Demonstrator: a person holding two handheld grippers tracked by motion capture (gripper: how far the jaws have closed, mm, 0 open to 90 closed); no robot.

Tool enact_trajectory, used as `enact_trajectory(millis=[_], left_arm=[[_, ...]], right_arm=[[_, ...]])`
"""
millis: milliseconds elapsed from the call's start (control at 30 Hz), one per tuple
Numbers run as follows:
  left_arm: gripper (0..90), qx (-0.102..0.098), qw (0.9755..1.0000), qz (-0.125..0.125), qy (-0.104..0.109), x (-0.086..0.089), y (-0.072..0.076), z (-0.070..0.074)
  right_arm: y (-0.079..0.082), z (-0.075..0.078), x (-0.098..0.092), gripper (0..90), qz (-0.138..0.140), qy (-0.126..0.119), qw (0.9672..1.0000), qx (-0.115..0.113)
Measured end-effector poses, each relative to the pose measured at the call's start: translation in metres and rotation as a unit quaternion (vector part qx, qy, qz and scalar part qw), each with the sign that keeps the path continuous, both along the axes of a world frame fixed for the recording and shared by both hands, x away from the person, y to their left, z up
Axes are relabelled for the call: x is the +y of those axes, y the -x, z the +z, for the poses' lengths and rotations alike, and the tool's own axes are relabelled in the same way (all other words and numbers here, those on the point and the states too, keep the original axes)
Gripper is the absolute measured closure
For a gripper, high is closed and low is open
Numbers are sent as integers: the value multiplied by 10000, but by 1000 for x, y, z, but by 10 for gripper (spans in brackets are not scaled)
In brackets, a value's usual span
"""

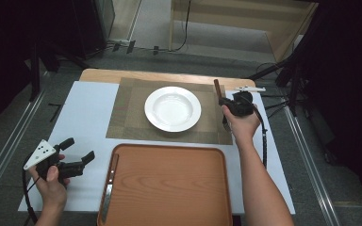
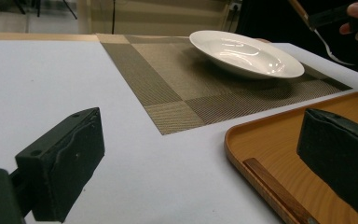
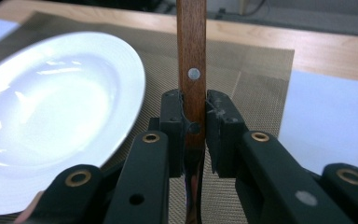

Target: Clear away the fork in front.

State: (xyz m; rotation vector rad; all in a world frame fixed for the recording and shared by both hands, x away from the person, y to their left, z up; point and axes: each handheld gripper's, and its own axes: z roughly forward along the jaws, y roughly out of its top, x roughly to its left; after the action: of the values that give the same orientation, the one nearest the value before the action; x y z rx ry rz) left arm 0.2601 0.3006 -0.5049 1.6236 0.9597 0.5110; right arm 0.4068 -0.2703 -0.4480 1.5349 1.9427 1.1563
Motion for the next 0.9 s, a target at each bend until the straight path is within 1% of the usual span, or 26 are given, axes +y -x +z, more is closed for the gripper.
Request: enact_trajectory(millis=[33,100,267,467,567,667,833,900], left_arm=[[0,-4,10000,-12,-26,-1,0,0],[0,-10,10000,-20,-41,-1,0,0],[0,-6,9999,-31,-96,-2,1,0],[0,-33,9999,-18,-123,-3,2,1],[0,-47,9997,-53,-219,-6,2,1],[0,-57,9995,-63,-309,-8,3,2],[0,-63,9994,-49,-351,-9,3,3],[0,-75,9992,-48,-380,-9,3,4]], right_arm=[[3,1,0,768,-2,13,10000,-50],[10,2,-1,768,55,-60,9998,-189],[27,4,-2,767,138,-185,9989,-415],[47,2,-2,767,272,-294,9974,-607],[59,3,-2,767,344,-311,9963,-730],[70,5,-2,767,358,-361,9950,-857],[86,5,-1,767,431,-426,9932,-993],[94,4,0,767,448,-492,9924,-1038]])
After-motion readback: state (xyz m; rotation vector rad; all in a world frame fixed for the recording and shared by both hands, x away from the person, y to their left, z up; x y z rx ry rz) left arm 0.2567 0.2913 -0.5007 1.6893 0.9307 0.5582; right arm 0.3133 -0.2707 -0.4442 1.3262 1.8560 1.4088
